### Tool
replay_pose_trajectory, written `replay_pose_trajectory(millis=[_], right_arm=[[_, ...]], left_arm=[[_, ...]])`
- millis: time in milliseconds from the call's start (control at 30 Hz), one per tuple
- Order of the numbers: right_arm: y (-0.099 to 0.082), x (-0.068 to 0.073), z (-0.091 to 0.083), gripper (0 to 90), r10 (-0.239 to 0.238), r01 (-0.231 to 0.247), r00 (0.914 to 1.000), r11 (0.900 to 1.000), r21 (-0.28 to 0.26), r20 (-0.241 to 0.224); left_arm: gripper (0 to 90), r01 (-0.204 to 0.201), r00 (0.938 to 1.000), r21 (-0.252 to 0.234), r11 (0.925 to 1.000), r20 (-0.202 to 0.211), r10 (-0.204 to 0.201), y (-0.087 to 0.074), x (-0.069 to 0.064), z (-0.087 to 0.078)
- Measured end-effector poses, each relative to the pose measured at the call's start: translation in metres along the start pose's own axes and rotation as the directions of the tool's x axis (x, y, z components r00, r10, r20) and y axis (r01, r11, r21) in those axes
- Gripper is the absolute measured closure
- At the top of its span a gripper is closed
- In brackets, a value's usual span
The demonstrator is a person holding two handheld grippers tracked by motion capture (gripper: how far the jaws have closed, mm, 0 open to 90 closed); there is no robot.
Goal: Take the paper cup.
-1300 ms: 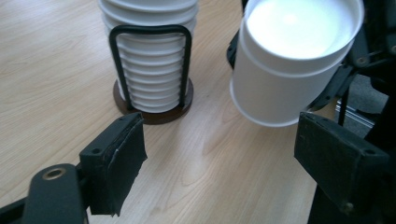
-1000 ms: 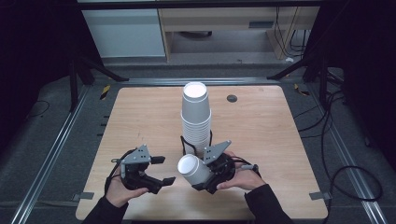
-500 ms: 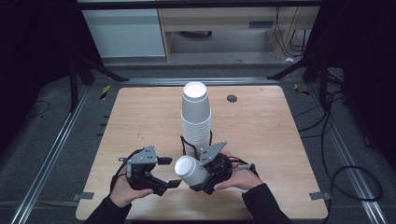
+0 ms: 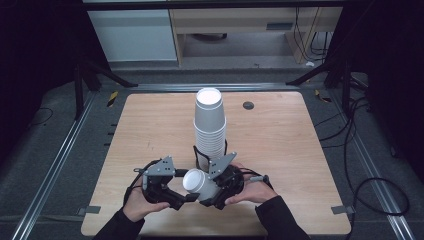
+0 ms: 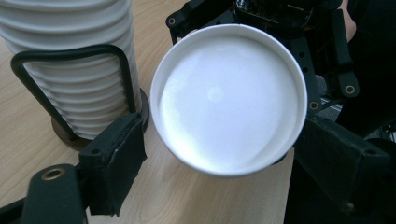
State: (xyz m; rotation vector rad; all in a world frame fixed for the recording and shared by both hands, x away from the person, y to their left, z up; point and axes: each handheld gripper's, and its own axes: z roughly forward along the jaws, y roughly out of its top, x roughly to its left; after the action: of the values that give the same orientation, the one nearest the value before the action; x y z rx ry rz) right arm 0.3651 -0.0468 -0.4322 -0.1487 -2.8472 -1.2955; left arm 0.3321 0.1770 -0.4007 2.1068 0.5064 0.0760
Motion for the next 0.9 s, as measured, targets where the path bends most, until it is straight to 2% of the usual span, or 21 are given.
replay_pose_trajectory(millis=[333, 900], right_arm=[[0.0043, 0.001, 0.0065, 13.3, -0.004, 0.004, 0.9999, 1.0, 0.004, -0.011], [0.0098, 0.0018, 0.0094, 13.2, -0.012, 0.012, 0.9999, 0.9999, 0.007, -0.012]], left_arm=[[16.2, 0.0, 1.0, 0.018, 0.9998, 0.004, 0.0, 0.0002, -0.0006, 0.0078], [19.1, 0.014, 0.9999, 0.014, 0.9998, 0.004, -0.014, -0.0002, -0.0007, 0.0096]])
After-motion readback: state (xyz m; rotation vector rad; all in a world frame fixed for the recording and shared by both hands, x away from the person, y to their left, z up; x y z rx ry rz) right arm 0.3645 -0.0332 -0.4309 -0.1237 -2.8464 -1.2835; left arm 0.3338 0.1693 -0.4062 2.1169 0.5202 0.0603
